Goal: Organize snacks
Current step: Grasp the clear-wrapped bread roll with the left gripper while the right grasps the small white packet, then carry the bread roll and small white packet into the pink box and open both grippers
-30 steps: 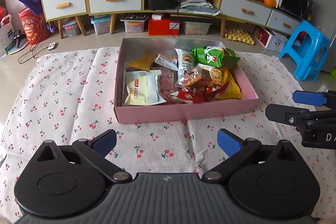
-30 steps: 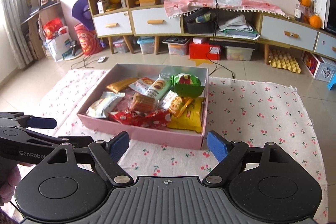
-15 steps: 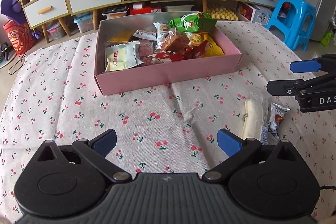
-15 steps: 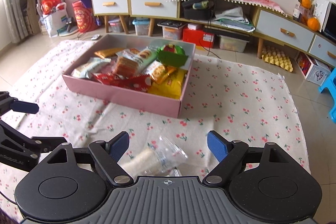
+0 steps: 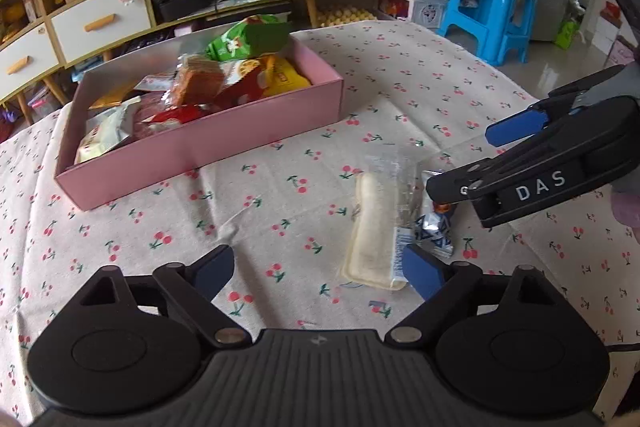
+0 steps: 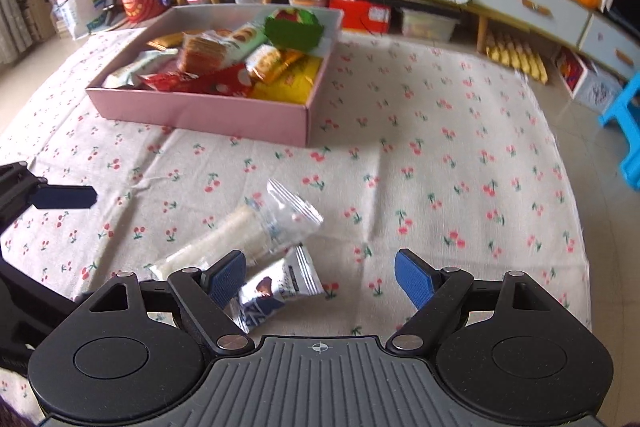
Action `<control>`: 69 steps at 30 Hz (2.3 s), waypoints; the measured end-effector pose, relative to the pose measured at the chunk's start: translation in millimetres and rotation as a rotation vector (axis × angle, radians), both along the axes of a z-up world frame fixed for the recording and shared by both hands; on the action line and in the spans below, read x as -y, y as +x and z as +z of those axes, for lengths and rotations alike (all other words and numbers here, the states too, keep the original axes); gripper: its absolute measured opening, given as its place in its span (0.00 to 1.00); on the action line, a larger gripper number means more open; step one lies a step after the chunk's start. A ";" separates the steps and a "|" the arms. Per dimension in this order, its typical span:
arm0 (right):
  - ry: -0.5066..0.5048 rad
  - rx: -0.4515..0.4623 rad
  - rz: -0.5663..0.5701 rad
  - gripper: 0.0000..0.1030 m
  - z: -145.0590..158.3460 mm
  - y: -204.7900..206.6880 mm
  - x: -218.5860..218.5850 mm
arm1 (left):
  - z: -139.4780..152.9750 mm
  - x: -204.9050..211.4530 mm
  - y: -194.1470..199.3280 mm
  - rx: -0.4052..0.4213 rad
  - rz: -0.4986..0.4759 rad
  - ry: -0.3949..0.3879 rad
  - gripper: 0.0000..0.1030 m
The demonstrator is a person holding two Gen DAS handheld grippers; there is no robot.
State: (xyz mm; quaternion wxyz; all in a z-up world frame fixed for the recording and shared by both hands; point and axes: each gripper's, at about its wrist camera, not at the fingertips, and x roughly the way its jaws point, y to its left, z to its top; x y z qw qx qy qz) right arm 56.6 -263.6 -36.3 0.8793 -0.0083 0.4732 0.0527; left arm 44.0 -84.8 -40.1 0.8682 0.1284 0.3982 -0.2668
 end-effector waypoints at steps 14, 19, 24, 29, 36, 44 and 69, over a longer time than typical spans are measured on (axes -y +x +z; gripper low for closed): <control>0.130 -0.100 -0.126 0.81 -8.9 5.5 24.8 | -12.1 26.9 6.3 -0.067 -0.065 -0.038 0.34; 0.172 -0.136 -0.141 0.81 -11.8 7.4 23.0 | -9.3 21.4 6.9 -0.075 -0.012 -0.009 0.31; 0.202 -0.168 -0.143 0.81 -15.6 7.9 16.3 | -7.0 8.0 9.5 -0.076 0.068 0.029 0.31; 0.211 -0.172 -0.134 0.79 -14.9 8.1 5.8 | -3.7 -8.4 11.8 -0.077 0.140 0.056 0.31; 0.222 -0.183 -0.165 0.71 -16.0 11.8 -4.3 | -2.6 -20.2 12.5 -0.070 0.172 0.066 0.31; 0.157 -0.150 -0.162 0.51 -15.3 15.0 -16.3 | -4.8 -19.0 17.0 -0.075 0.171 0.040 0.37; 0.215 -0.144 -0.128 0.21 -8.1 13.1 -23.1 | 4.7 -29.2 23.7 -0.099 0.202 -0.029 0.28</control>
